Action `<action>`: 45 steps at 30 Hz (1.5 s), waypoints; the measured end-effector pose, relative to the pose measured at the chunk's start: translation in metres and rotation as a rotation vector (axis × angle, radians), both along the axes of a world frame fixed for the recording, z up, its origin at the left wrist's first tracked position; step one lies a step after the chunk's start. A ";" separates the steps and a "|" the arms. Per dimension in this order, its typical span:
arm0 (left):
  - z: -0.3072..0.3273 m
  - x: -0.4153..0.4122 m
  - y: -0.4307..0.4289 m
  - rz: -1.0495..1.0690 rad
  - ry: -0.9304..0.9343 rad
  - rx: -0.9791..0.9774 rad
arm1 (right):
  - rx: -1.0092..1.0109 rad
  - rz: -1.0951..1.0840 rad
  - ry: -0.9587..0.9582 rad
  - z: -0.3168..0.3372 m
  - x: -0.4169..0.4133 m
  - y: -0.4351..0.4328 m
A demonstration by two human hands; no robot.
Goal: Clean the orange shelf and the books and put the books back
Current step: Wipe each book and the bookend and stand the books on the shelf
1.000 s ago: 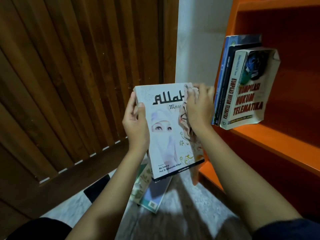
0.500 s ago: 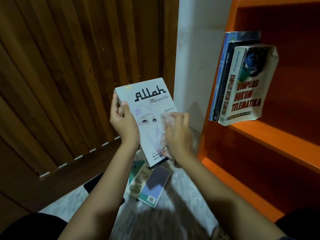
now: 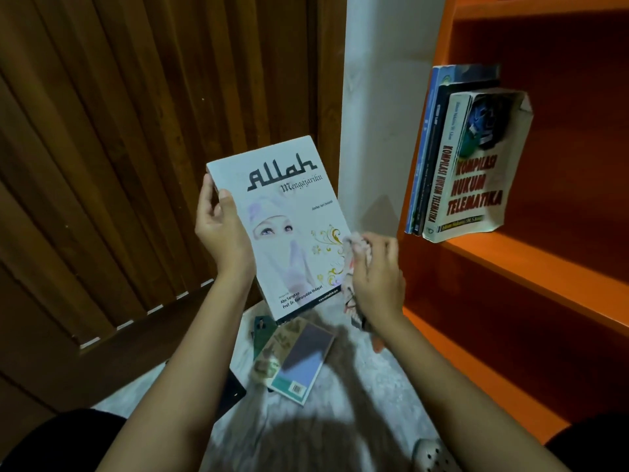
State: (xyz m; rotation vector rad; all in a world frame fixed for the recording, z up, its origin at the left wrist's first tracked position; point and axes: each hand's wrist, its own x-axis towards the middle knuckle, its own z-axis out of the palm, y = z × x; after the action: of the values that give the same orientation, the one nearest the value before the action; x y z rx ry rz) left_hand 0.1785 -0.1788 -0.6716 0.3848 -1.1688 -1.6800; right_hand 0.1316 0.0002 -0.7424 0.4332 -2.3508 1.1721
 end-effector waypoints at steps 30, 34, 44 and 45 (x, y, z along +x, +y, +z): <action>0.026 -0.156 0.241 -0.276 0.202 -0.702 | -1.077 0.149 -0.279 0.134 -0.149 0.183; 0.026 -0.175 0.247 -0.166 0.123 -0.859 | -0.969 0.138 -0.083 0.134 -0.175 0.186; 0.025 -0.191 0.250 -0.053 0.041 -0.929 | -0.914 0.167 -0.022 0.107 -0.198 0.190; 0.025 -0.191 0.250 -0.051 0.043 -0.932 | -0.924 0.148 -0.032 0.106 -0.197 0.189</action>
State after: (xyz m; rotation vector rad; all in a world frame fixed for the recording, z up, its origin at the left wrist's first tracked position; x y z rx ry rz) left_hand -0.0122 0.0708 -0.6466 -0.2663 -1.7744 -1.0080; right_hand -0.0657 0.1888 -0.6364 0.2463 -1.5544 2.1441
